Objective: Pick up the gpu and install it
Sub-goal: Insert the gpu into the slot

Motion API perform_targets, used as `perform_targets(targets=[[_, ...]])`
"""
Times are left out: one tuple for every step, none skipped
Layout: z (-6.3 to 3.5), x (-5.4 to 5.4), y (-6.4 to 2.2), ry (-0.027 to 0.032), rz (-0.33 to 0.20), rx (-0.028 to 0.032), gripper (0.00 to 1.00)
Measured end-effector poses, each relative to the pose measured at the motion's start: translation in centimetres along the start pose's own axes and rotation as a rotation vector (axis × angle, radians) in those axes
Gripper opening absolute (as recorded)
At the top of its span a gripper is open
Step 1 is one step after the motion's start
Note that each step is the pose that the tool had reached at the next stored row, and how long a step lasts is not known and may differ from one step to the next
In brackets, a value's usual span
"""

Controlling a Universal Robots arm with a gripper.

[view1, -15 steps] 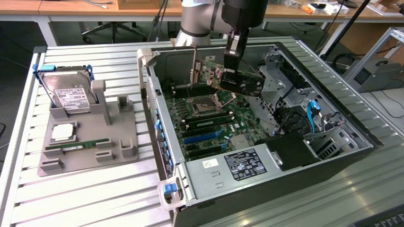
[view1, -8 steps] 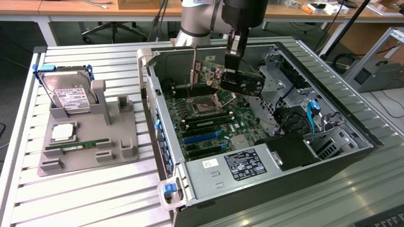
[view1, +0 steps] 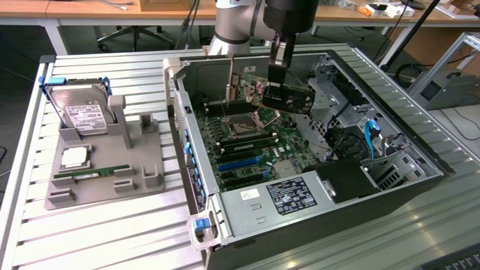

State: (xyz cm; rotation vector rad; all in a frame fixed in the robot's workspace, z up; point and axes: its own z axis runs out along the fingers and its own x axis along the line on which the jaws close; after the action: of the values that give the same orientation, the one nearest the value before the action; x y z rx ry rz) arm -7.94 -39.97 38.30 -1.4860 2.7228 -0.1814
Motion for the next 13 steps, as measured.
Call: perform_targets(targets=[[0.0, 0.0, 0.0, 0.0002, -0.003, 0.0004, 0.27], [0.0, 0.0, 0.0, 0.0006, -0.006, 0.001, 0.27], [0.0, 0.0, 0.0, 0.0008, -0.01, 0.0015, 0.27], [0.0, 0.0, 0.0, 0.0011, -0.014, 0.0022, 0.27], [0.01, 0.0, 0.0, 0.0013, -0.018, 0.0027, 0.27], [0.01, 0.0, 0.0, 0.0015, -0.021, 0.0031, 0.27], [0.01, 0.0, 0.0, 0.0019, -0.025, 0.0038, 0.27], [0.01, 0.0, 0.0, 0.0022, -0.029, 0.0043, 0.27], [0.01, 0.0, 0.0, 0.0024, -0.032, 0.0047, 0.27], [0.01, 0.0, 0.0, 0.0026, -0.035, 0.0053, 0.27], [0.01, 0.0, 0.0, 0.0028, -0.037, 0.0056, 0.27], [0.01, 0.0, 0.0, 0.0031, -0.041, 0.0061, 0.27], [0.01, 0.0, 0.0, 0.0032, -0.043, 0.0064, 0.27]])
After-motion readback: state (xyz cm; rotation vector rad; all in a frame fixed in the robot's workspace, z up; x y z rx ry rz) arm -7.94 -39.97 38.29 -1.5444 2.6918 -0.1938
